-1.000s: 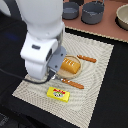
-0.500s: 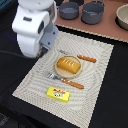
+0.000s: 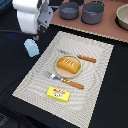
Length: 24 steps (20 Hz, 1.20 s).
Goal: Place the bread, butter, and milk from the table onto the serving area.
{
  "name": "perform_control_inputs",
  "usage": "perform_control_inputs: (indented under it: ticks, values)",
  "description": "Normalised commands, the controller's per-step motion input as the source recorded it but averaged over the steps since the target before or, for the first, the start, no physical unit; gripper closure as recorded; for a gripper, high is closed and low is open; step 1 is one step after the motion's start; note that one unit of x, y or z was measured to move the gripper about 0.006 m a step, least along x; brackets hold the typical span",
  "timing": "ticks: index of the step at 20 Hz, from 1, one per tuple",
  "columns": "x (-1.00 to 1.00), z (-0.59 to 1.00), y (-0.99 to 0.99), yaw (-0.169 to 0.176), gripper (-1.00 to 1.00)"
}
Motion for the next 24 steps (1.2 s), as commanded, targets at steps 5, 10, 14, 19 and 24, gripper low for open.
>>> perform_control_inputs:
  ticks: [5, 10, 14, 19, 24]
  values:
    - [-0.7, -0.36, 0.0, 0.158, -1.0]
    - [-0.45, -0.29, -0.01, 0.1, -1.0]
    - [-0.24, -0.32, -0.06, 0.054, -1.0]
    - [-0.32, -0.38, -0.1, 0.059, -1.0]
    - [-0.33, -0.33, -0.15, 0.059, -1.0]
